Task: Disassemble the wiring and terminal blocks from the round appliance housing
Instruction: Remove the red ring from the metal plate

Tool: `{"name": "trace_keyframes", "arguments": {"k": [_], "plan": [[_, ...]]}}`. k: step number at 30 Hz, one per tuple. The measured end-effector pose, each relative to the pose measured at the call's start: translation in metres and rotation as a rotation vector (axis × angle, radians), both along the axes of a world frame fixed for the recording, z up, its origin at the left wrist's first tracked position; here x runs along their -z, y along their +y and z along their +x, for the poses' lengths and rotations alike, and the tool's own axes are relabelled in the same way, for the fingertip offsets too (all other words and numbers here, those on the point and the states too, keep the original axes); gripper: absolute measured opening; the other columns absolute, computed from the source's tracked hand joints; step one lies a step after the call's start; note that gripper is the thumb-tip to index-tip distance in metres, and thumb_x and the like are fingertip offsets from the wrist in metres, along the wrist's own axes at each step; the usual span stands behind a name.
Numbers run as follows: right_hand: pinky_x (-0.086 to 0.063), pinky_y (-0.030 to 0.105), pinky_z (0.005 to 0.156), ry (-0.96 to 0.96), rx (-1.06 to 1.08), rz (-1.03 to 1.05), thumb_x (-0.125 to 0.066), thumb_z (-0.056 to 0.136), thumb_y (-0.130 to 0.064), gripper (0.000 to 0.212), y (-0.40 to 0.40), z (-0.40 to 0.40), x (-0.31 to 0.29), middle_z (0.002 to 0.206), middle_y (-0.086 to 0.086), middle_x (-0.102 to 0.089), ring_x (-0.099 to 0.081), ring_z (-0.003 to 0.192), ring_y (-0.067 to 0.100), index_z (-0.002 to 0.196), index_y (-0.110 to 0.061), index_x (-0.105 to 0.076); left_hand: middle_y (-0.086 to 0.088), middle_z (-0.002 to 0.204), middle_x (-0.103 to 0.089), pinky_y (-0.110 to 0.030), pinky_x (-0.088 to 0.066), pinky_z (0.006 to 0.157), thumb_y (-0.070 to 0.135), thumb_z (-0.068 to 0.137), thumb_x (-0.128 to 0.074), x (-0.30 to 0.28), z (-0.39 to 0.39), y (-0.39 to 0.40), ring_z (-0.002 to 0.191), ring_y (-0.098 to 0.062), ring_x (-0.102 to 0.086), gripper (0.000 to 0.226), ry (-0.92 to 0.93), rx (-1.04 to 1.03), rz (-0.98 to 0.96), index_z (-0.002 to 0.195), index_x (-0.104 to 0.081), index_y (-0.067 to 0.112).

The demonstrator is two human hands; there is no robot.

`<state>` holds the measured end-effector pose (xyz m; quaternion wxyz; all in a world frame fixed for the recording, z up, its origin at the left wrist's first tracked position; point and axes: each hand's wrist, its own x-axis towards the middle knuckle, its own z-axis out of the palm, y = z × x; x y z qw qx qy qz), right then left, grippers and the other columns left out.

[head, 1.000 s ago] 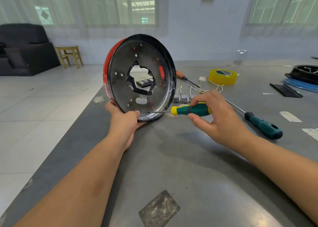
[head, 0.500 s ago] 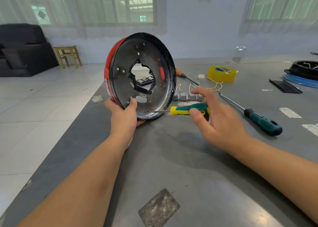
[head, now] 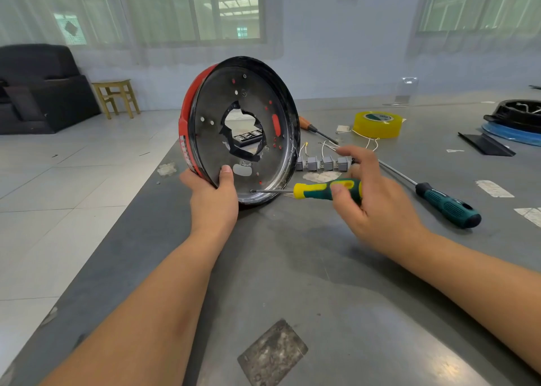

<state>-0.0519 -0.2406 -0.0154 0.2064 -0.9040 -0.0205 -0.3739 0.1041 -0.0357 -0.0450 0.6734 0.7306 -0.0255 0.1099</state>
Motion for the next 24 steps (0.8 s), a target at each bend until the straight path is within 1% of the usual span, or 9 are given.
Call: {"name": "trace_keyframes", "arguments": {"k": [3,7,10,12,16,17,19,21,24], "plan": [[-0.051,0.045,0.062,-0.006,-0.091,-0.023,-0.052,0.086,-0.042,0.06,-0.002,-0.0044,0.0011,0.099,-0.004,-0.054,-0.057,0.074,0.021,0.139,-0.031,-0.025,0.021,0.101,-0.056,-0.034,-0.038,0.091,0.044,0.103,-0.055,0.0014,0.0019,0.0007,0.102,-0.023,-0.056,0.033,-0.001,0.003,0.002,0.118,-0.029,0.029],[-0.037,0.032,0.049,-0.019,0.043,-0.066,-0.029,0.097,-0.063,0.048,-0.0022,0.0001,0.0013,0.066,-0.004,-0.057,-0.052,0.052,0.013,0.134,-0.033,-0.03,0.024,0.1,-0.055,-0.033,-0.038,0.09,0.044,0.103,-0.055,0.002,0.0028,-0.0002,0.098,-0.02,-0.057,0.033,-0.008,0.0,-0.002,0.118,-0.029,0.029],[-0.047,0.039,0.055,-0.029,-0.083,-0.035,-0.05,0.09,-0.044,0.051,0.0,-0.0008,0.002,0.088,-0.004,-0.055,-0.054,0.066,0.016,0.134,-0.028,-0.029,0.024,0.1,-0.054,-0.033,-0.037,0.089,0.045,0.103,-0.054,0.0025,0.0026,0.0,0.09,-0.006,-0.056,0.033,-0.015,-0.006,0.002,0.118,-0.029,0.029],[-0.051,0.043,0.062,-0.052,-0.102,-0.038,-0.057,0.084,-0.038,0.061,0.0021,-0.0034,0.0032,0.099,-0.005,-0.052,-0.055,0.077,0.021,0.136,-0.026,-0.028,0.022,0.1,-0.055,-0.033,-0.037,0.09,0.045,0.103,-0.054,0.0027,0.0028,0.0003,0.092,-0.012,-0.056,0.033,-0.011,-0.005,0.004,0.118,-0.029,0.029],[-0.037,0.032,0.049,-0.059,0.116,-0.094,-0.033,0.095,-0.064,0.051,0.003,-0.0023,-0.0003,0.062,-0.008,-0.054,-0.053,0.051,0.017,0.134,-0.03,-0.031,0.024,0.1,-0.055,-0.033,-0.037,0.089,0.044,0.104,-0.054,0.0029,0.0028,-0.0002,0.089,0.003,-0.052,0.033,-0.015,-0.003,0.001,0.117,-0.029,0.028],[-0.036,0.031,0.048,-0.061,0.102,-0.101,-0.034,0.095,-0.061,0.048,0.0023,-0.0019,-0.0007,0.063,-0.007,-0.054,-0.052,0.05,0.015,0.132,-0.03,-0.031,0.024,0.1,-0.054,-0.033,-0.037,0.089,0.044,0.104,-0.054,0.0027,0.0027,-0.0002,0.09,-0.001,-0.054,0.033,-0.016,-0.001,0.0,0.117,-0.029,0.028],[-0.041,0.034,0.052,-0.068,0.011,-0.098,-0.047,0.087,-0.048,0.053,0.0026,-0.0026,0.0002,0.084,-0.005,-0.057,-0.053,0.062,0.018,0.133,-0.027,-0.029,0.023,0.101,-0.054,-0.033,-0.038,0.09,0.043,0.104,-0.054,0.0023,0.0022,-0.0001,0.095,-0.013,-0.056,0.033,-0.015,0.004,0.0,0.117,-0.029,0.027],[-0.045,0.035,0.058,-0.07,0.004,-0.103,-0.051,0.085,-0.047,0.06,0.0044,-0.0045,0.0006,0.097,-0.006,-0.056,-0.054,0.07,0.019,0.135,-0.024,-0.027,0.022,0.103,-0.055,-0.033,-0.038,0.09,0.043,0.104,-0.054,0.0022,0.0023,0.0004,0.096,-0.013,-0.055,0.032,-0.015,0.009,-0.007,0.117,-0.029,0.027],[-0.044,0.035,0.054,-0.051,0.119,-0.074,-0.034,0.094,-0.064,0.055,0.0047,-0.0031,-0.0003,0.073,-0.008,-0.059,-0.055,0.057,0.018,0.135,-0.028,-0.028,0.023,0.103,-0.055,-0.033,-0.038,0.09,0.043,0.104,-0.055,0.0024,0.002,0.0002,0.091,0.0,-0.053,0.032,-0.017,0.012,-0.006,0.117,-0.029,0.028]]}}
